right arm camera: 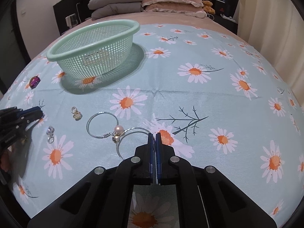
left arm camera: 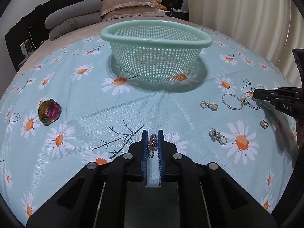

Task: Organize jewelry
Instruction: 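Carry the earring and bangle into the green basket and open both tools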

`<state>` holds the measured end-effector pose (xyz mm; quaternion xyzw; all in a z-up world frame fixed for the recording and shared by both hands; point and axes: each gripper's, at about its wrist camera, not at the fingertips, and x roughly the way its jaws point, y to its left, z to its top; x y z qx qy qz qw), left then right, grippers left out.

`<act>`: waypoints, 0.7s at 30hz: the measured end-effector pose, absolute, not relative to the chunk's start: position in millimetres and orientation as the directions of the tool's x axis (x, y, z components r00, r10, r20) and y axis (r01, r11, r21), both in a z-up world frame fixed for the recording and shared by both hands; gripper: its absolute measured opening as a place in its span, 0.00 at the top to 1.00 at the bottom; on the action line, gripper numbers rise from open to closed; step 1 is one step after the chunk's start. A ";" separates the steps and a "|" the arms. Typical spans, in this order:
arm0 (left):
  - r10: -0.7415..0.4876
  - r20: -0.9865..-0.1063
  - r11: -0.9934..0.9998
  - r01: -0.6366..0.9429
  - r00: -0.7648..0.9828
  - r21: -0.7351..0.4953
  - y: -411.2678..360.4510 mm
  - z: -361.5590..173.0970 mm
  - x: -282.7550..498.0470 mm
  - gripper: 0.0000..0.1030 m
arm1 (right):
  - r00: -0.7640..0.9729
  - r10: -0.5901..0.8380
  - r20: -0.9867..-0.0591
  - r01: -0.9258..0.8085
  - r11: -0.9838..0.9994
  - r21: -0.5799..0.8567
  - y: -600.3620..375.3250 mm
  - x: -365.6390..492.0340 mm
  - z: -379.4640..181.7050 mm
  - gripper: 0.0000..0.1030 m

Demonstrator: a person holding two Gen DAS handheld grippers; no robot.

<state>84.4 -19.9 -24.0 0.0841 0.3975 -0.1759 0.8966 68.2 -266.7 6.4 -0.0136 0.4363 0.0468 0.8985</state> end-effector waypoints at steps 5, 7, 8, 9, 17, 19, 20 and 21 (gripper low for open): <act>-0.276 -0.709 0.921 0.390 0.649 -0.002 -20.2 -3.2 79.7 0.90 | 0.656 0.067 -0.751 -0.092 0.996 0.009 -269.1 62.1 29.6 0.98; -0.278 -0.700 0.922 0.387 0.658 -0.002 -18.6 4.0 78.1 0.90 | 0.670 0.070 -0.739 -0.093 0.996 0.010 -271.6 60.4 39.0 0.98; -0.286 -0.698 0.922 0.386 0.657 -0.014 -16.8 8.0 78.6 0.90 | 0.677 0.066 -0.733 -0.093 0.996 0.004 -272.0 60.0 43.8 0.98; -0.292 -0.695 0.922 0.386 0.658 -0.022 -15.7 12.4 78.4 0.90 | 0.683 0.066 -0.727 -0.095 0.995 0.000 -272.5 60.3 49.2 0.98; -0.317 -0.633 0.912 0.411 0.706 0.001 -22.6 62.2 92.8 0.90 | 0.750 0.100 -0.654 -0.158 0.987 -0.031 -256.7 82.7 102.7 0.98; -0.318 -0.621 0.910 0.414 0.717 0.012 -26.6 72.8 102.5 0.90 | 0.765 0.125 -0.632 -0.183 0.983 -0.028 -247.5 94.3 117.0 0.98; -0.320 -0.617 0.910 0.414 0.719 0.012 -27.9 76.9 108.2 0.90 | 0.771 0.138 -0.622 -0.197 0.980 -0.027 -242.6 100.7 122.9 0.98; -0.318 -0.614 0.911 0.413 0.723 0.014 -29.6 80.1 113.8 0.90 | 0.775 0.151 -0.614 -0.210 0.977 -0.024 -237.4 106.9 127.6 0.98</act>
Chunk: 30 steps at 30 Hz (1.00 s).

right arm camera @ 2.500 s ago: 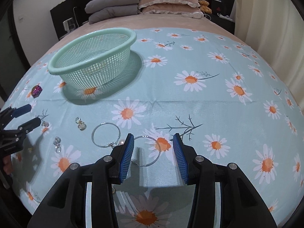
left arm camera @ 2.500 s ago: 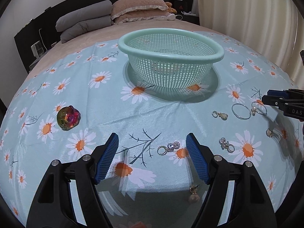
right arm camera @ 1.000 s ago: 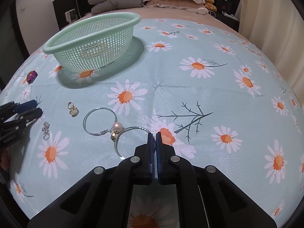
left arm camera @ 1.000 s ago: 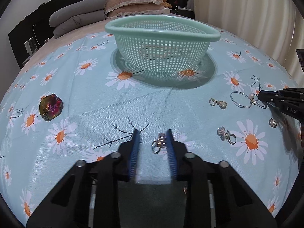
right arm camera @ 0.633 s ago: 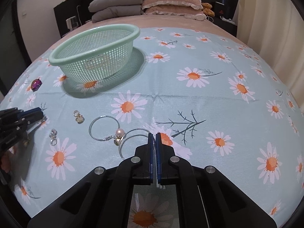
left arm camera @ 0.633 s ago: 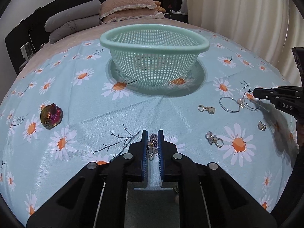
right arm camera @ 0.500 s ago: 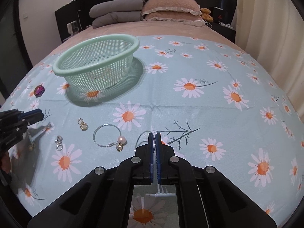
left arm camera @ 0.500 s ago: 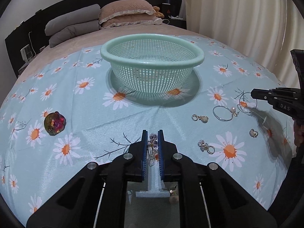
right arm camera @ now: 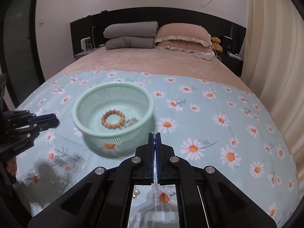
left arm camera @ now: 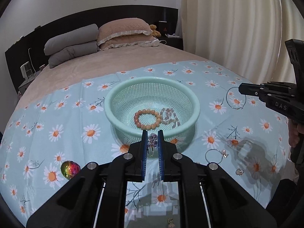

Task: Organize jewelry
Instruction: 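Carry the earring and bangle into the green basket and open both tools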

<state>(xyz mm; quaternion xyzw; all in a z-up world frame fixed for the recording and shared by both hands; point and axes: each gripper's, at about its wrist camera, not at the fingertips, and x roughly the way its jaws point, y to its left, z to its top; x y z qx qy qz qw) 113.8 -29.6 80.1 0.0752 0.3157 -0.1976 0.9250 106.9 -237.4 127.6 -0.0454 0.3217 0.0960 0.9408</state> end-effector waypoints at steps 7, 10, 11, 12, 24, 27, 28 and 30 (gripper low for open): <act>-0.326 -0.609 0.909 0.416 0.724 0.008 -38.2 83.5 150.7 0.90 | 0.752 0.244 -0.612 -0.282 0.959 0.037 -211.7 151.5 131.3 0.98; -0.323 -0.623 0.909 0.416 0.712 0.004 -39.2 75.2 164.7 0.90 | 0.740 0.257 -0.621 -0.290 0.956 0.051 -208.1 164.8 123.0 0.98; -0.322 -0.629 0.909 0.417 0.708 0.004 -39.2 71.8 168.4 0.90 | 0.736 0.259 -0.625 -0.291 0.955 0.054 -207.6 168.6 119.5 0.98; -0.323 -0.634 0.909 0.418 0.703 0.000 -38.1 68.5 171.3 0.90 | 0.732 0.260 -0.630 -0.291 0.955 0.056 -207.7 171.8 116.3 0.98; -0.304 -0.652 0.916 0.401 0.695 0.000 -35.4 52.8 187.9 0.89 | 0.715 0.268 -0.646 -0.286 0.955 0.079 -211.0 186.8 95.9 0.94; -0.293 -0.647 0.924 0.383 0.704 -0.001 -31.6 55.0 187.2 0.88 | 0.721 0.258 -0.643 -0.276 0.958 0.074 -212.1 186.2 97.3 0.94; -0.290 -0.648 0.925 0.380 0.705 0.000 -30.2 55.5 186.8 0.88 | 0.721 0.258 -0.643 -0.275 0.959 0.077 -213.4 186.3 97.6 0.94; -0.270 -0.649 0.932 0.362 0.711 0.009 -28.2 56.7 185.7 0.79 | 0.722 0.253 -0.644 -0.268 0.960 0.077 -215.2 185.1 98.3 0.94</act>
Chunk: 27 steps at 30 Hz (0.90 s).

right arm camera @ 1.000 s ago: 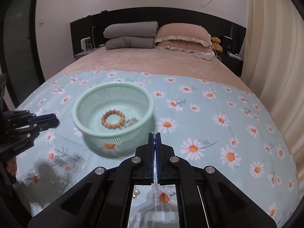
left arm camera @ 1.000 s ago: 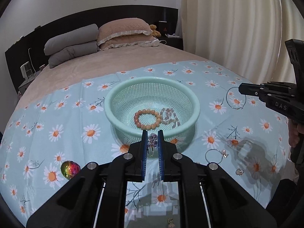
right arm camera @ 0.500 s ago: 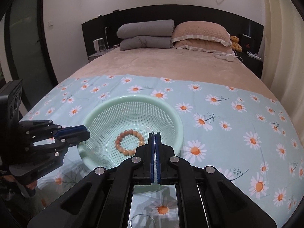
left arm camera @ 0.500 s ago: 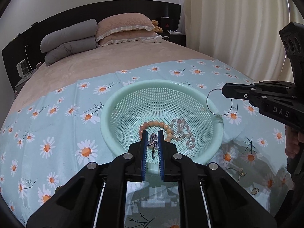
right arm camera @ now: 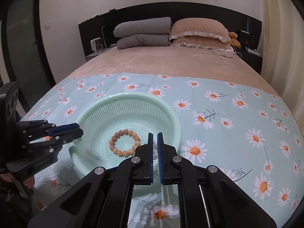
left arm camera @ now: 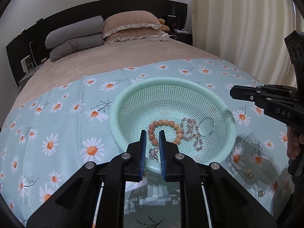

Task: Organize jewelry
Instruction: 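Carry the earring and bangle into the green basket and open both tools, then grasp the pearl drop earring with the left tool while the right tool grasps another pearl earring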

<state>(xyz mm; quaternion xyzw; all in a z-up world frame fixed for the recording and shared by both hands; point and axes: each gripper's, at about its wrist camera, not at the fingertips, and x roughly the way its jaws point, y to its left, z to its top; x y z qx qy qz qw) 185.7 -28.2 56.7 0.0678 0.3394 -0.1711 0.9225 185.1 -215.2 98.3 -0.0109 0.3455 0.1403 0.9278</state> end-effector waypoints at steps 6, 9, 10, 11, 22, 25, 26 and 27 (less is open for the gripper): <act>-0.264 -0.637 0.938 0.348 0.724 0.006 -19.1 62.5 182.4 0.48 | 0.721 0.232 -0.652 -0.242 0.967 0.077 -223.5 181.4 97.8 0.85; -0.265 -0.637 0.939 0.344 0.724 0.000 -17.0 64.6 180.0 0.48 | 0.726 0.228 -0.649 -0.236 0.969 0.076 -228.2 174.0 98.1 0.80; -0.264 -0.639 0.939 0.344 0.723 0.001 -16.4 64.9 179.0 0.48 | 0.727 0.224 -0.650 -0.232 0.970 0.075 -230.2 170.8 98.3 0.80; -0.262 -0.639 0.939 0.343 0.723 0.004 -15.9 65.5 177.6 0.48 | 0.727 0.221 -0.650 -0.228 0.971 0.075 -232.1 167.3 98.7 0.80; -0.261 -0.639 0.943 0.332 0.724 -0.010 -9.4 71.3 137.9 0.48 | 0.723 0.197 -0.662 -0.201 0.977 0.071 -246.8 115.4 100.4 0.80; -0.266 -0.647 0.941 0.339 0.714 -0.013 -9.3 68.1 120.9 0.48 | 0.709 0.197 -0.677 -0.202 0.977 0.073 -247.9 101.5 94.5 0.80; -0.268 -0.650 0.940 0.341 0.711 -0.015 -9.5 66.2 115.8 0.48 | 0.702 0.199 -0.684 -0.205 0.976 0.074 -247.5 97.5 91.3 0.80; -0.272 -0.655 0.938 0.345 0.705 -0.018 -10.0 63.7 110.4 0.48 | 0.695 0.199 -0.691 -0.206 0.976 0.074 -246.8 93.7 87.2 0.80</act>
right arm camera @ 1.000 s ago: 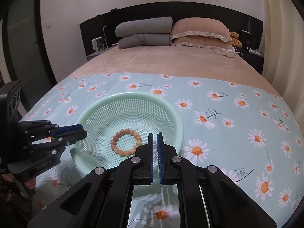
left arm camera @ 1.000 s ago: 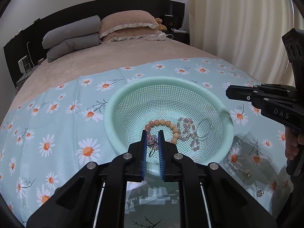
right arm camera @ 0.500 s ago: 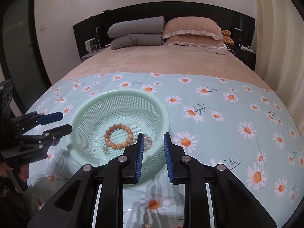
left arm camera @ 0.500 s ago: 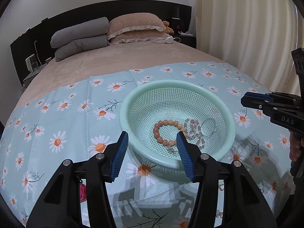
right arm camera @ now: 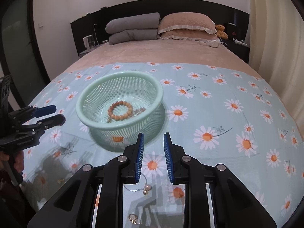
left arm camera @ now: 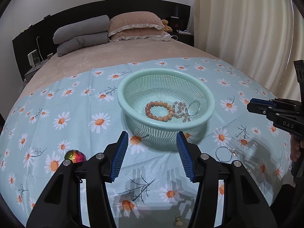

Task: Organize jewelry
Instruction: 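Grasp the pearl drop earring with the left tool while the right tool grasps another pearl earring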

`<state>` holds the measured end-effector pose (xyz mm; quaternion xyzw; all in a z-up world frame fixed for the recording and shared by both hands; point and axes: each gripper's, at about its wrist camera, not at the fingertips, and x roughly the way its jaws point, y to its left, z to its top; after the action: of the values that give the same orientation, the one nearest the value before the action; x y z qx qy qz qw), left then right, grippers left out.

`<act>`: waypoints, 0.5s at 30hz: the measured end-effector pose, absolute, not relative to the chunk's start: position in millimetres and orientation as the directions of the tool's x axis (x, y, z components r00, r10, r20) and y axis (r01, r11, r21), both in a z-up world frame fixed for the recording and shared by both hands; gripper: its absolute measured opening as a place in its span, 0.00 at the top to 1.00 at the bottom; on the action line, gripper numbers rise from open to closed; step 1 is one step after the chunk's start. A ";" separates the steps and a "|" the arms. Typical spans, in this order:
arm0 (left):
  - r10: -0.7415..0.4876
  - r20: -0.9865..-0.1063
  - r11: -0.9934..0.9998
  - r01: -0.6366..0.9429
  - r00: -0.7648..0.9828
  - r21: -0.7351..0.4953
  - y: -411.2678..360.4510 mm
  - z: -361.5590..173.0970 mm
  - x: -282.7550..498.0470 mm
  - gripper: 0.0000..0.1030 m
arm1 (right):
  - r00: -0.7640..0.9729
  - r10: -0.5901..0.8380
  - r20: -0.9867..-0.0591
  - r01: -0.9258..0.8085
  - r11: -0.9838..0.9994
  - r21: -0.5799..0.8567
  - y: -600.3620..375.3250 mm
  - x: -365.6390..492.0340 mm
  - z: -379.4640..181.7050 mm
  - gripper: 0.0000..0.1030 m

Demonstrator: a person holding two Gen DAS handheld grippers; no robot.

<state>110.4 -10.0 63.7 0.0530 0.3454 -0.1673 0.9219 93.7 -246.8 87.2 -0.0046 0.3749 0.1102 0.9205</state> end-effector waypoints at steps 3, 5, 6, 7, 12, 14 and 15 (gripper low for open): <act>-0.275 -0.670 0.936 0.351 0.689 -0.023 -12.1 53.8 95.9 0.48 | 0.669 0.205 -0.714 -0.215 0.973 0.079 -242.5 84.6 73.6 0.80; -0.280 -0.681 0.934 0.357 0.677 -0.029 -13.0 45.7 86.0 0.48 | 0.652 0.208 -0.729 -0.219 0.972 0.082 -239.7 79.0 63.3 0.80; -0.278 -0.685 0.934 0.355 0.674 -0.030 -13.6 40.8 80.2 0.48 | 0.643 0.211 -0.736 -0.219 0.972 0.088 -238.8 77.4 57.9 0.80; -0.282 -0.691 0.933 0.359 0.665 -0.035 -14.3 36.0 75.3 0.48 | 0.632 0.213 -0.745 -0.219 0.971 0.092 -237.9 76.2 52.0 0.80; -0.291 -0.723 0.922 0.386 0.627 -0.036 -21.4 11.4 54.4 0.48 | 0.584 0.219 -0.782 -0.220 0.969 0.107 -234.9 75.4 25.9 0.80; -0.304 -0.730 0.916 0.399 0.612 -0.047 -22.4 3.6 48.1 0.48 | 0.570 0.220 -0.791 -0.218 0.970 0.113 -234.0 76.6 19.2 0.80; -0.301 -0.734 0.916 0.398 0.609 -0.045 -22.4 -0.3 45.8 0.48 | 0.566 0.222 -0.794 -0.218 0.969 0.115 -233.3 77.3 16.4 0.80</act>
<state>45.8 -22.4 -0.3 0.0613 0.3968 -0.1955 0.8948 77.3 -233.3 16.4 0.0021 0.4492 0.1243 0.8848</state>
